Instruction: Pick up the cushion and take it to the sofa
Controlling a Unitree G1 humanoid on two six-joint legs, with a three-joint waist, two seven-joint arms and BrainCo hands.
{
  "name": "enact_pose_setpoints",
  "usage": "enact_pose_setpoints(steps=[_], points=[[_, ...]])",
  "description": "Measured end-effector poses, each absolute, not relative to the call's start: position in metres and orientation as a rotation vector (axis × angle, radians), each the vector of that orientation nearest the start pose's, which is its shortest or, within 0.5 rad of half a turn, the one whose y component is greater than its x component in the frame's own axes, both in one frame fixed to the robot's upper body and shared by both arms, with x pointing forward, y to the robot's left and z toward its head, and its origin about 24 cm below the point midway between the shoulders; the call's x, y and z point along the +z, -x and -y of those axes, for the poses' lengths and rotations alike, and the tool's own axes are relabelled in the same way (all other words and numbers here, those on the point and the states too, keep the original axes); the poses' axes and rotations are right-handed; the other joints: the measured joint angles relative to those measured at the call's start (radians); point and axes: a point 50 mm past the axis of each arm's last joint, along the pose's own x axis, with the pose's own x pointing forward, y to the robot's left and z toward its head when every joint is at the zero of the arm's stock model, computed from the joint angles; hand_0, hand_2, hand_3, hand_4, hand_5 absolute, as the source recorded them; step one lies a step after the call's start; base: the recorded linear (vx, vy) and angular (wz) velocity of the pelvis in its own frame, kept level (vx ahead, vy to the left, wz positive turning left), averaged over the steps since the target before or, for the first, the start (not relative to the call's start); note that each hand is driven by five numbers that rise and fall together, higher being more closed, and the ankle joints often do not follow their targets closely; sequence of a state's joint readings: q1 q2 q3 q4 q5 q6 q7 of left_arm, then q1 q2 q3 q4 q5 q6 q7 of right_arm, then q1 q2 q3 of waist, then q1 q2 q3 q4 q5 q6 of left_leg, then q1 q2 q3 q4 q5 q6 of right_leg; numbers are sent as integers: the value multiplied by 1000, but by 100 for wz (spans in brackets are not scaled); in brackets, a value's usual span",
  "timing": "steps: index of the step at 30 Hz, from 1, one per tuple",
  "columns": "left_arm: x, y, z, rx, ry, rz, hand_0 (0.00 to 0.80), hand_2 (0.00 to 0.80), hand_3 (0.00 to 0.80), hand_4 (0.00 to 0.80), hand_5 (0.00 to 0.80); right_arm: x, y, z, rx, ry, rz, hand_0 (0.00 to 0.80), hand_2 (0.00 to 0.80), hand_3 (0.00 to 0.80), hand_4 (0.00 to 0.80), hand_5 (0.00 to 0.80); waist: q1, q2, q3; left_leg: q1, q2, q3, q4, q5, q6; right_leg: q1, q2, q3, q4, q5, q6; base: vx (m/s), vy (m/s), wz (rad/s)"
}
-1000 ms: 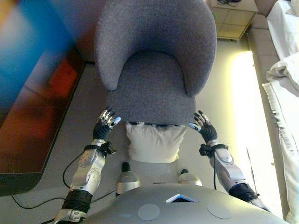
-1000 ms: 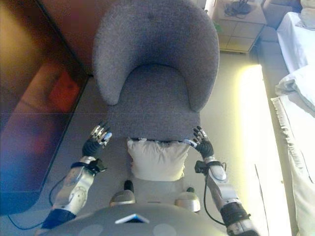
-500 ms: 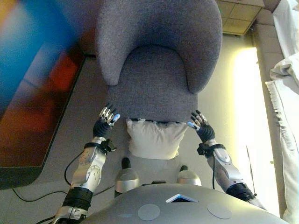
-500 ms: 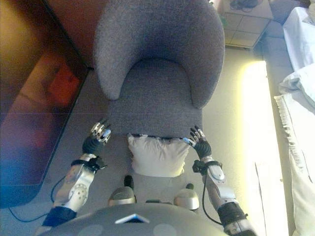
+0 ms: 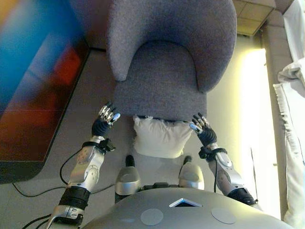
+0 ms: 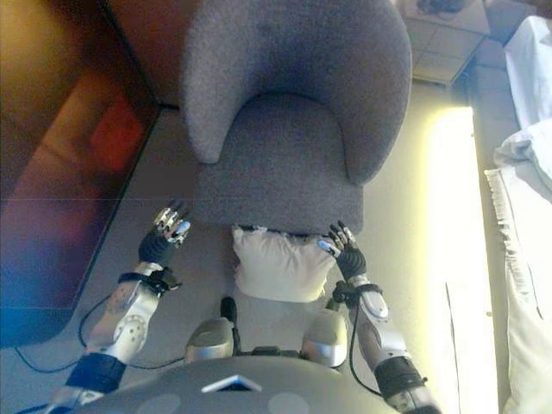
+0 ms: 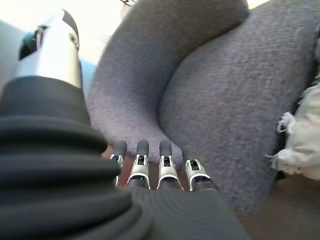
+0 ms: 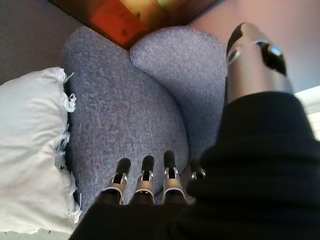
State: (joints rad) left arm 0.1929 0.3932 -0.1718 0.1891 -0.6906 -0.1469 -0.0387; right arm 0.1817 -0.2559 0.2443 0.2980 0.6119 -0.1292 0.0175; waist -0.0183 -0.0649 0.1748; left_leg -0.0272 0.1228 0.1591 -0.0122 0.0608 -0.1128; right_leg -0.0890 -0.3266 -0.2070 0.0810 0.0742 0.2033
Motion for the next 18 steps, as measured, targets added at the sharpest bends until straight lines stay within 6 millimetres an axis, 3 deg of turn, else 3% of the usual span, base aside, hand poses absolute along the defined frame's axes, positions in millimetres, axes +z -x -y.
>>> enact_pose_setpoints(steps=[3, 6, 9, 13, 18], points=[[-33, -184, -202, 24, 353, -302, 0, 0, 0, 0, 0, -54, -186, 188, 0, -298, -411, 0, 0, 0, 0, 0, -18, 58, 5, 9, 53, 5, 7, 2, 1, 25, 61, -23, -9, -12, -18, 212, -166, 10], [-40, -174, -197, 39, 386, -329, 0, 0, 0, 0, 0, -56, -180, 197, -11, -267, -429, 0, 0, 0, 0, 0, -23, 74, -2, 43, 64, 8, 6, -16, -23, 79, 80, -22, -38, -22, -14, 210, -135, 0], [-40, -172, -199, 46, 385, -332, 0, 0, 0, 0, 0, -59, -173, 194, -2, -280, -455, 0, 0, 0, 0, 0, -23, 60, -12, 52, 59, 5, 9, -21, -47, 97, 78, -13, -49, -29, -9, 183, -143, 11], [-36, -172, -204, 44, 383, -325, 0, 0, 0, 0, 0, -63, -169, 186, 29, -297, -476, 0, 0, 0, 0, 0, -21, 29, -27, 56, 52, 8, 21, -21, -47, 125, 74, 5, -54, -52, 0, 129, -127, 18], [-36, -171, -206, 65, 390, -328, 0, 0, 0, 0, 0, -58, -178, 185, 75, -294, -454, 0, 0, 0, 0, 0, -20, 41, -30, 41, 72, 5, 89, -20, -40, 135, 96, 31, -27, -107, -15, 57, -70, 10]])
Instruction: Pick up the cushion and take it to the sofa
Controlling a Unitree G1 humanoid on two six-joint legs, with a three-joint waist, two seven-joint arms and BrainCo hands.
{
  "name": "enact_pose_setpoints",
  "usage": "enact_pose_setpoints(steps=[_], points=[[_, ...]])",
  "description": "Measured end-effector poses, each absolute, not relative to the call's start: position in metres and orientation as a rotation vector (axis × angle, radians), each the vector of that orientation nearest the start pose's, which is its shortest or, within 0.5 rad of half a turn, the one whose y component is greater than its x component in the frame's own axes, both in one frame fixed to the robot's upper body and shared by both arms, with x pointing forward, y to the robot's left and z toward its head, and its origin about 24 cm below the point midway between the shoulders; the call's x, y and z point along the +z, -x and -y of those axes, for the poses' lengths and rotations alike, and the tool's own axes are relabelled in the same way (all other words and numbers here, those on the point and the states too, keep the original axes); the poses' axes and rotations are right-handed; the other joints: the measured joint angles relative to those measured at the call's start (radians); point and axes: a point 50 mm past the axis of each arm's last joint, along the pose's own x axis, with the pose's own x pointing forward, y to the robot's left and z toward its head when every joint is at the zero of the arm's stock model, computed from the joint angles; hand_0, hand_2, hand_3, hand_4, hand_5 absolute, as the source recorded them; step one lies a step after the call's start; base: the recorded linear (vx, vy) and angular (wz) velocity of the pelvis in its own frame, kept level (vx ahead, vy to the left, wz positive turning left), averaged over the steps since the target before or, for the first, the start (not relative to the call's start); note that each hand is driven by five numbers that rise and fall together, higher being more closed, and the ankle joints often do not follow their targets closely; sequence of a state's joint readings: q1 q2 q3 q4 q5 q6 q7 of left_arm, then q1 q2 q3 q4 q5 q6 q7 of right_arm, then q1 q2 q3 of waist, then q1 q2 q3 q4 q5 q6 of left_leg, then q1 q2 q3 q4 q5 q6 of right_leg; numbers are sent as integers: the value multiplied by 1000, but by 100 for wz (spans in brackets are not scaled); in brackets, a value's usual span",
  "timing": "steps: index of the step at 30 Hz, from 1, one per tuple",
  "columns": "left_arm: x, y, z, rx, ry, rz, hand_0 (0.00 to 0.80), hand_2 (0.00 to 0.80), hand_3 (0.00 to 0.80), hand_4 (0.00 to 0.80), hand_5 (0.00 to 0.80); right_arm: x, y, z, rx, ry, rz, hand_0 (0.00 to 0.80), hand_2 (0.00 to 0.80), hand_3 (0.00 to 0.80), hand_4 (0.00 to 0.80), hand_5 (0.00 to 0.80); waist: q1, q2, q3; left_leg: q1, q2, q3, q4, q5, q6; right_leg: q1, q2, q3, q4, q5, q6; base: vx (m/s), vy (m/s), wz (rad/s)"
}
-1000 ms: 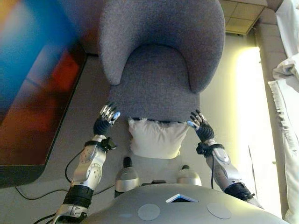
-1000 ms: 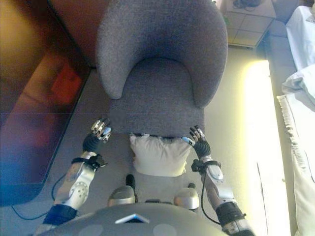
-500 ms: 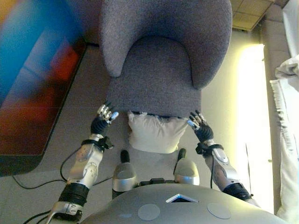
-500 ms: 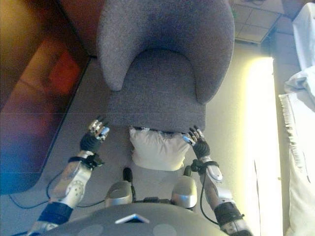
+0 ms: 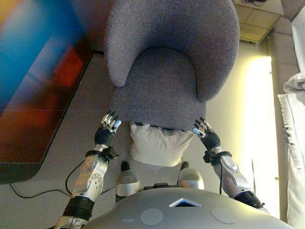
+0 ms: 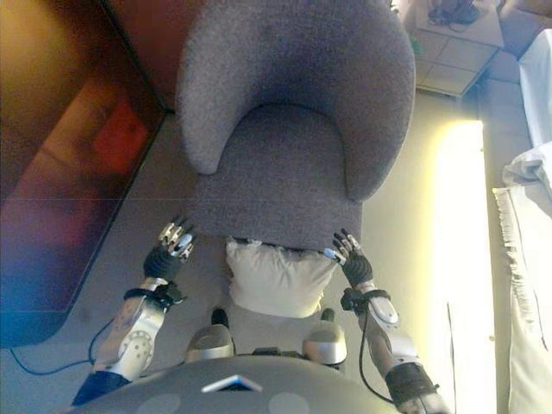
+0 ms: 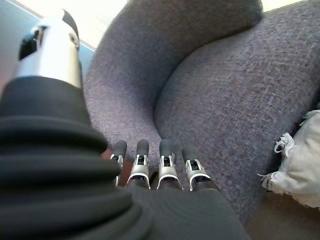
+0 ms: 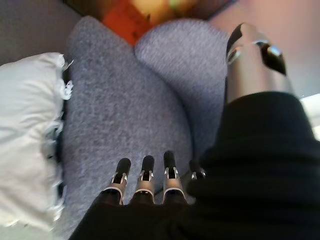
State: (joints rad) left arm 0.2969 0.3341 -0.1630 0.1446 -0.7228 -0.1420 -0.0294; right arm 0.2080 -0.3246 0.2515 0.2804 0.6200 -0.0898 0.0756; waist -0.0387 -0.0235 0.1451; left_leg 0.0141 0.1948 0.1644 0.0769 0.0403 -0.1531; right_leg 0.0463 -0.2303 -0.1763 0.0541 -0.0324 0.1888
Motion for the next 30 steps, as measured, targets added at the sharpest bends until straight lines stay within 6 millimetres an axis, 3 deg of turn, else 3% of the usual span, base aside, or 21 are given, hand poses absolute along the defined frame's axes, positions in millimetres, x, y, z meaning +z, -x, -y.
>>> enact_pose_setpoints(steps=[3, 5, 6, 7, 8, 13, 16, 20, 25, 30], points=[[-37, -171, -206, 82, 387, -334, 0, 0, 0, 0, 0, -57, -180, 185, 86, -287, -454, 0, 0, 0, 0, 0, 3, -2, -4, -54, 3, -3, 91, 27, 35, -1, -9, 6, 3, -1, -16, 114, 173, 11], [-44, -170, -204, 84, 394, -365, 0, 0, 0, 0, 0, -59, -180, 191, 76, -265, -464, 0, 0, 0, 0, 0, 1, 29, -23, -58, 11, 4, 62, 18, 50, -15, -2, 0, 13, 1, -19, 125, 279, 10], [-48, -171, -201, 83, 411, -388, 0, 0, 0, 0, 0, -60, -180, 195, 70, -250, -472, 0, 0, 0, 0, 0, 1, 61, -36, -64, 21, 4, 37, -6, 47, -29, 2, 1, 20, 0, -17, 121, 259, 13], [-51, -175, -198, 78, 436, -399, 0, 0, 0, 0, 0, -61, -179, 202, 53, -228, -482, 0, 0, 0, 0, 0, 2, 86, -39, -63, 20, -4, 20, -30, 9, -42, 1, 2, 25, 2, -10, 103, 205, 4], [-54, -178, -199, 83, 443, -408, 0, 0, 0, 0, 0, -64, -179, 205, 38, -222, -498, 0, 0, 0, 0, 0, 3, 89, -35, -61, 8, 1, 19, -19, -7, -51, -10, 8, 30, 5, -2, 62, 135, 0], [-68, -188, -215, 133, 375, -466, 0, 0, 0, 0, 0, -74, -186, 195, 18, -243, -525, 0, 0, 0, 0, 0, 0, 62, 8, -119, -20, 29, 53, -25, 10, -145, -73, 0, 106, 16, 9, -69, 123, -14], [-51, -221, -215, 128, 346, -366, 0, 0, 0, 0, 0, -67, -213, 202, -18, -214, -488, 0, 0, 0, 0, 0, -2, 70, 88, -252, -16, 30, 179, -50, 16, -284, -98, 5, 208, 12, 5, -237, 62, -19], [-16, -264, -201, 77, 295, -207, 0, 0, 0, 0, 0, -44, -259, 209, -81, -213, -399, 0, 0, 0, 0, 0, 2, 85, 191, -391, 6, 23, 330, -98, 21, -433, -122, 14, 323, 9, -5, -208, -3, -20], [16, -298, -190, 25, 242, -104, 0, 0, 0, 0, 0, 1, -312, 220, -160, -205, -272, 0, 0, 0, 0, 0, 4, 88, 276, -566, 42, -5, 518, -163, 25, -609, -144, 14, 472, -2, -26, -137, 20, -20], [31, -317, -183, -4, 200, -68, 0, 0, 0, 0, 0, 27, -337, 231, -226, -219, -218, 0, 0, 0, 0, 0, 3, 93, 318, -717, 65, -42, 693, -225, 31, -757, -158, 33, 633, -44, -39, -126, 19, -6]])
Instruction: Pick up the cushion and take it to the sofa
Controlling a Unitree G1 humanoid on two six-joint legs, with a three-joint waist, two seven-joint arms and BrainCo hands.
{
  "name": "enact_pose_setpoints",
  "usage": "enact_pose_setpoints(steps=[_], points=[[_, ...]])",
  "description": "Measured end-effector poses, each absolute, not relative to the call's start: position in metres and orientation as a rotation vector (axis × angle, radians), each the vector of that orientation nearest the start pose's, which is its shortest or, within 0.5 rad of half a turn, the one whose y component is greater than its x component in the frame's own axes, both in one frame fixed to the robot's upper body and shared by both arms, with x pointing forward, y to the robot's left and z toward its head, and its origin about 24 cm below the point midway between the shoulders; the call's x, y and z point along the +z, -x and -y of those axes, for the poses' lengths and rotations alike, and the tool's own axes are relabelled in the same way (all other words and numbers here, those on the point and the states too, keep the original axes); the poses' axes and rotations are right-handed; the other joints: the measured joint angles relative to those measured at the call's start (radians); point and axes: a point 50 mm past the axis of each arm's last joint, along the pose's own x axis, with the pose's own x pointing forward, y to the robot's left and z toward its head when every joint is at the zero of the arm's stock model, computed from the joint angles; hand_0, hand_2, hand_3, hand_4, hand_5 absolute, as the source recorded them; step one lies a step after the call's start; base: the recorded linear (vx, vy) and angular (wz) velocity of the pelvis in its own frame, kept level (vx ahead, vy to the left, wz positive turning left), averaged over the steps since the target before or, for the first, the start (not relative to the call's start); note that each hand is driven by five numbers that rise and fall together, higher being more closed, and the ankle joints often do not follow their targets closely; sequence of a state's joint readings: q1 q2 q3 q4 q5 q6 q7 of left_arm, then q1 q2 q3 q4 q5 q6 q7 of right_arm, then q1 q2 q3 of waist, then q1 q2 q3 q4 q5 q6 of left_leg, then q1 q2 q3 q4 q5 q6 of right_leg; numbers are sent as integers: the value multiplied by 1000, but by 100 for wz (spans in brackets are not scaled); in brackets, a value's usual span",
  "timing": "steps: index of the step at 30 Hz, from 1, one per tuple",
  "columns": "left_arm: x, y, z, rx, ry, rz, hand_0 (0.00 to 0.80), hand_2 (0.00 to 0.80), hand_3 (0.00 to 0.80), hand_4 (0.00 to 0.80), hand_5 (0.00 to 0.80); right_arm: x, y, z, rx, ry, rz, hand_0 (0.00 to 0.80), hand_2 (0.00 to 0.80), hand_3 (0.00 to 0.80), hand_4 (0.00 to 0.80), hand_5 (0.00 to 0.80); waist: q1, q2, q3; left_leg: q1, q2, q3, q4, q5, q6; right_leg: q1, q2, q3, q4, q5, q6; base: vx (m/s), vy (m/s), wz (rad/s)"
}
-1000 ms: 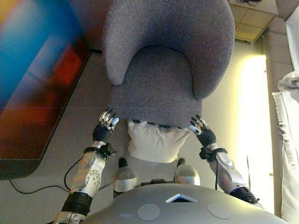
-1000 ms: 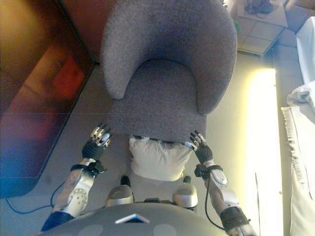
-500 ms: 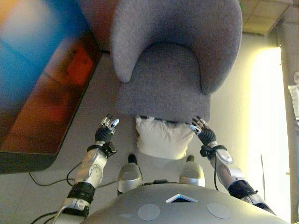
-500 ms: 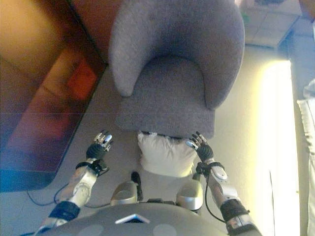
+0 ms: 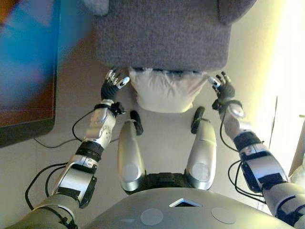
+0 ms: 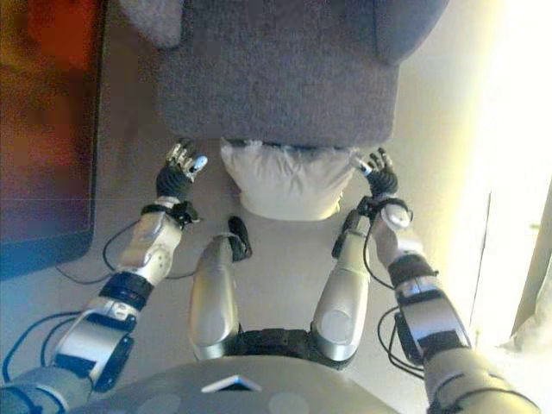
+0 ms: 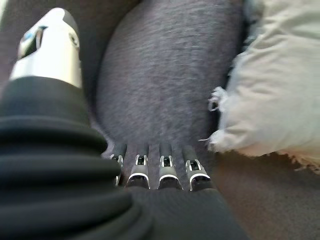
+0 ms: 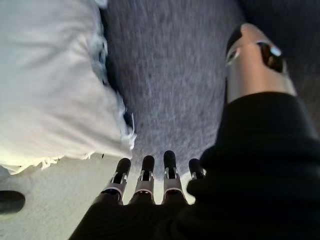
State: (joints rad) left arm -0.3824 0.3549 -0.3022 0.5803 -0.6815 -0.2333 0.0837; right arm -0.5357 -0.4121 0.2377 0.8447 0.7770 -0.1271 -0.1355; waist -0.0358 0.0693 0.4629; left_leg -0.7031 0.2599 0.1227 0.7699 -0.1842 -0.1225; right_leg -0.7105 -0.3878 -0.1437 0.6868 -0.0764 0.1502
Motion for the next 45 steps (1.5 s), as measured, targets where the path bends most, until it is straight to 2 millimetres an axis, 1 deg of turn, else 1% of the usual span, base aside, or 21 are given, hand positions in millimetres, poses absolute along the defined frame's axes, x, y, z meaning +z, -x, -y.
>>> enact_pose_setpoints(steps=[3, 5, 8, 9, 14, 17, 19, 22, 25, 30, 34, 38, 41, 45], points=[[40, -326, -182, -8, 193, -47, 0, 0, 0, 0, 0, 38, -344, 239, -246, -203, -199, 0, 0, 0, 0, 0, 0, 2, 7, -95, 5, -18, 60, -9, 11, -91, -3, 15, 59, -7, -4, -184, 4, 1], [45, -332, -183, -4, 188, -34, 0, 0, 0, 0, 0, 46, -349, 245, -247, -169, -187, 0, 0, 0, 0, 0, 1, 4, 12, -153, 7, -26, 99, -13, 14, -151, -4, 27, 100, -15, -5, -158, -31, 0], [54, -341, -187, 6, 177, -15, 0, 0, 0, 0, 0, 60, -356, 250, -234, -150, -152, 0, 0, 0, 0, 0, 2, 10, 21, -256, 10, -54, 161, -14, 14, -246, -7, 32, 166, -25, -16, -86, -28, 3], [56, -342, -187, 10, 183, -13, 0, 0, 0, 0, 0, 61, -356, 252, -233, -146, -151, 0, 0, 0, 0, 0, 4, 8, 23, -279, 11, -59, 178, -19, 8, -272, -7, 39, 190, -33, -15, -9, -29, 5], [58, -347, -192, 55, 194, -18, 0, 0, 0, 0, 0, 64, -357, 263, -238, -127, -150, 0, 0, 0, 0, 0, 2, 8, 43, -399, 15, -93, 274, -30, 5, -396, -6, 65, 310, -67, -28, -67, -41, 4], [57, -348, -197, 81, 202, -31, 0, 0, 0, 0, 0, 63, -355, 266, -195, -119, -159, 0, 0, 0, 0, 0, 3, 7, 53, -456, 13, -113, 313, -31, 3, -453, -6, 75, 365, -83, -33, -51, -36, 7], [56, -348, -198, 85, 228, -41, 0, 0, 0, 0, 0, 63, -355, 265, -128, -112, -168, 0, 0, 0, 0, 0, 2, 6, 55, -490, 11, -124, 332, -32, 2, -487, -5, 80, 392, -91, -37, -30, -28, 6], [53, -349, -202, 84, 222, -69, 0, 0, 0, 0, 0, 62, -357, 257, -18, -92, -197, 0, 0, 0, 0, 0, 3, 4, 57, -531, 11, -137, 361, -34, -1, -526, -6, 85, 428, -101, -41, -2, -27, 2], [55, -353, -211, 80, 215, -98, 0, 0, 0, 0, 0, 64, -361, 251, 53, -67, -220, 0, 0, 0, 0, 0, 2, 2, 59, -566, 8, -154, 402, -41, -8, -560, -6, 97, 476, -120, -42, 20, 2, 5], [67, -364, -222, 95, 207, -128, 0, 0, 0, 0, 0, 81, -374, 250, 53, -51, -212, 0, 0, 0, 0, 0, 0, -2, 62, -609, 4, -167, 449, -47, -8, -602, -3, 116, 522, -127, -40, 3, 1, 1], [85, -376, -221, 97, 200, -107, 0, 0, 0, 0, 0, 106, -387, 242, 61, -19, -173, 0, 0, 0, 0, 0, 0, -4, 63, -655, 1, -173, 490, -51, -5, -650, -1, 136, 558, -128, -40, 0, 0, 0], [104, -387, -219, 109, 184, -84, 0, 0, 0, 0, 0, 121, -396, 237, 41, 35, -171, 0, 0, 0, 0, 0, 0, -6, 64, -698, -3, -181, 523, -53, -2, -691, 0, 149, 589, -129, -38, 0, 0, 0], [113, -393, -219, 113, 143, -93, 0, 0, 0, 0, 0, 126, -399, 237, 7, 59, -178, 0, 0, 0, 0, 0, -1, -6, 64, -712, -4, -180, 537, -54, 1, -708, 1, 160, 602, -129, -37, 0, 0, 0], [120, -396, -220, 93, 101, -102, 0, 0, 0, 0, 0, 129, -401, 239, -36, 65, -190, 0, 0, 0, 0, 0, -2, -7, 64, -721, -5, -180, 538, -54, 2, -716, 1, 161, 601, -129, -37, 19, 43, 0]])
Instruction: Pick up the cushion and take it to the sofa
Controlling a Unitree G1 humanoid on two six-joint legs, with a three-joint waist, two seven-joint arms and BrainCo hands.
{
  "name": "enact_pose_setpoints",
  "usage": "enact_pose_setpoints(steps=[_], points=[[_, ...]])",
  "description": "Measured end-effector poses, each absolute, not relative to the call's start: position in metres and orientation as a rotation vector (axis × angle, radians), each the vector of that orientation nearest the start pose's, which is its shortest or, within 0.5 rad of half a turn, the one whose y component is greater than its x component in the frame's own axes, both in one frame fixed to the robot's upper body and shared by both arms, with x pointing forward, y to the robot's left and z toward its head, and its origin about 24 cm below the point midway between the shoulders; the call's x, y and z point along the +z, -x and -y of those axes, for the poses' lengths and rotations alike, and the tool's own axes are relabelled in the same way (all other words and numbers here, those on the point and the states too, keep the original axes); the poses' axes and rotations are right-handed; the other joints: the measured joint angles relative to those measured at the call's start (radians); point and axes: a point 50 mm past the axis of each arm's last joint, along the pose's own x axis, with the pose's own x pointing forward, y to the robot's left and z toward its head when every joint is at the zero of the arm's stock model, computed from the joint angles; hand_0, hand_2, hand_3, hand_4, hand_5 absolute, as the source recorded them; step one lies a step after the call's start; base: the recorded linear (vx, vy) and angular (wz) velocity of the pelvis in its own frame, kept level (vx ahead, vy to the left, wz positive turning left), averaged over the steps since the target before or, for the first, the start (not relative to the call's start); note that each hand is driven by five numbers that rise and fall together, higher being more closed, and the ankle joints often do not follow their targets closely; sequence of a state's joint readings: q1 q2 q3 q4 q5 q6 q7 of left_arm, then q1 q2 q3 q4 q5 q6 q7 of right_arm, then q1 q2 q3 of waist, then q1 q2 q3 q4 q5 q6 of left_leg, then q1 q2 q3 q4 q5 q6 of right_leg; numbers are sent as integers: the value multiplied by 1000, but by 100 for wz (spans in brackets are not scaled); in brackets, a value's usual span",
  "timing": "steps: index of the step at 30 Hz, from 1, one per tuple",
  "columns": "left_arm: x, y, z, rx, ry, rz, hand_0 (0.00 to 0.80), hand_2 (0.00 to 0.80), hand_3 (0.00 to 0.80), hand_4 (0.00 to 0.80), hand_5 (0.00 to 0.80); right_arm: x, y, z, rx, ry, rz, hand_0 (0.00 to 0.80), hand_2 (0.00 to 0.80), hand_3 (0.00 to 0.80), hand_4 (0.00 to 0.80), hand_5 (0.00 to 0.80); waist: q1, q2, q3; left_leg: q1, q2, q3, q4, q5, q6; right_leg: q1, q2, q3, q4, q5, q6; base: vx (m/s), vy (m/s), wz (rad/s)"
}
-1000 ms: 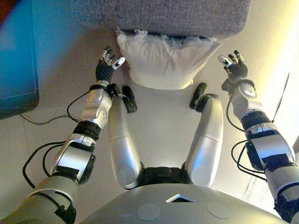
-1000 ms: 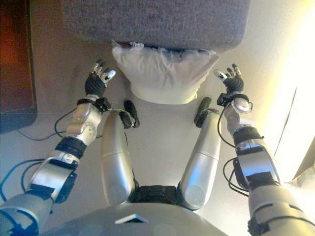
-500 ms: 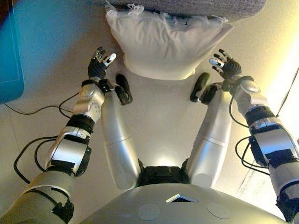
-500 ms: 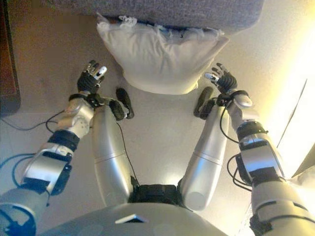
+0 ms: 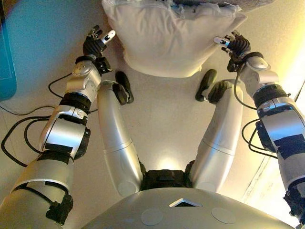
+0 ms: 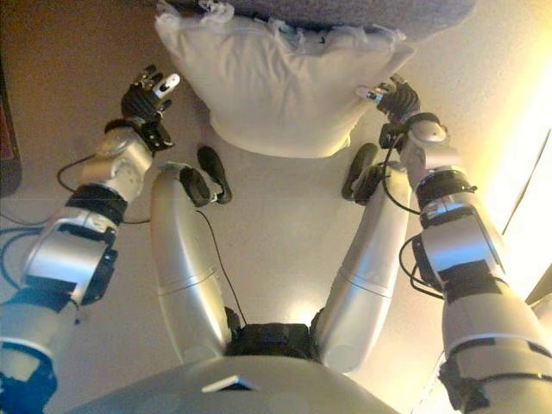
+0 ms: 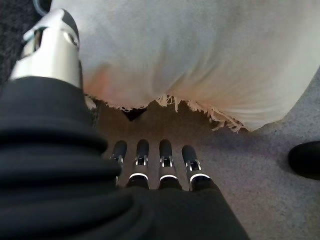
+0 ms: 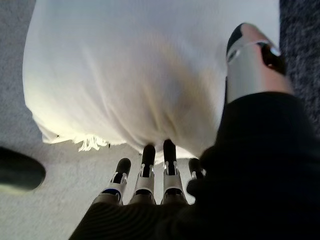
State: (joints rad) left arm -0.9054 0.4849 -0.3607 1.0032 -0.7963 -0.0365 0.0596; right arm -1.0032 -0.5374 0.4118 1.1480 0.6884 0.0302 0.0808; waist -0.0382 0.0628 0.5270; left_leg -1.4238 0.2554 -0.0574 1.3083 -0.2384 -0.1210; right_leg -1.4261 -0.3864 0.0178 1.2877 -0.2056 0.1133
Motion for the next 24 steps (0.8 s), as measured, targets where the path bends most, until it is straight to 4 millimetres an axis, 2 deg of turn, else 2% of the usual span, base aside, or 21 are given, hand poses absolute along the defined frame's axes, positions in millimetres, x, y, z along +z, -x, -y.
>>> enact_pose_setpoints(steps=[5, 10, 17, 18, 19, 20, 21, 22, 24], points=[[130, -401, -215, 32, 50, -102, 0, 0, 0, 0, 0, 139, -405, 234, -15, 117, -190, 0, 0, 0, 0, 0, -2, 0, 0, -14, 4, 1, 19, -14, 5, -13, 2, 5, 6, -1, 2, 4, 61, -4], [145, -407, -205, -61, -23, -88, 0, 0, 0, 0, 0, 147, -408, 228, 82, 183, -201, 0, 0, 0, 0, 0, -2, 0, 0, -24, 3, 12, 26, -25, 13, -27, 0, 15, 5, -4, 8, -1, 7, 0], [147, -407, -197, -182, -152, -128, 0, 0, 0, 0, 0, 146, -406, 222, 217, 293, -234, 0, 0, 0, 0, 0, -3, 0, 0, -25, 3, 22, 29, -39, 15, -30, -1, 20, 6, -9, 15, 0, 0, 0], [147, -407, -197, -200, -178, -133, 0, 0, 0, 0, 0, 147, -406, 222, 235, 307, -234, 229, 229, 229, 229, 229, -3, 0, 0, -25, 3, 23, 30, -40, 15, -30, -2, 21, 5, -10, 15, 0, 0, 0], [146, -407, -196, -215, -196, -140, 91, 91, 91, 91, 91, 148, -406, 220, 259, 324, -234, 725, 725, 725, 725, 725, -3, 0, 0, -25, 2, 24, 31, -41, 16, -30, -2, 22, 6, -10, 16, 0, 0, 0], [146, -407, -196, -224, -204, -145, 402, 402, 402, 402, 402, 149, -405, 220, 276, 337, -234, 800, 800, 800, 800, 800, -3, 0, 0, -26, 2, 24, 32, -42, 17, -30, -3, 23, 6, -10, 16, 0, 0, 0], [146, -407, -196, -227, -204, -146, 700, 700, 700, 700, 700, 149, -405, 220, 280, 343, -236, 800, 800, 800, 800, 800, -2, -1, 0, -26, 1, 24, 35, -43, 17, -30, -3, 24, 8, -11, 17, 0, 0, 0], [146, -407, -195, -227, -204, -147, 800, 800, 800, 800, 800, 149, -405, 221, 277, 353, -238, 800, 800, 800, 800, 800, -3, -1, 0, -26, 1, 24, 38, -44, 19, -30, -4, 26, 12, -12, 19, 4, 4, 4], [146, -406, -198, -223, -218, -154, 800, 800, 800, 800, 800, 149, -405, 222, 266, 365, -241, 800, 800, 800, 800, 800, -3, -1, 1, -29, 0, 22, 49, -47, 20, -31, -4, 29, 19, -14, 21, 0, 0, 0]])
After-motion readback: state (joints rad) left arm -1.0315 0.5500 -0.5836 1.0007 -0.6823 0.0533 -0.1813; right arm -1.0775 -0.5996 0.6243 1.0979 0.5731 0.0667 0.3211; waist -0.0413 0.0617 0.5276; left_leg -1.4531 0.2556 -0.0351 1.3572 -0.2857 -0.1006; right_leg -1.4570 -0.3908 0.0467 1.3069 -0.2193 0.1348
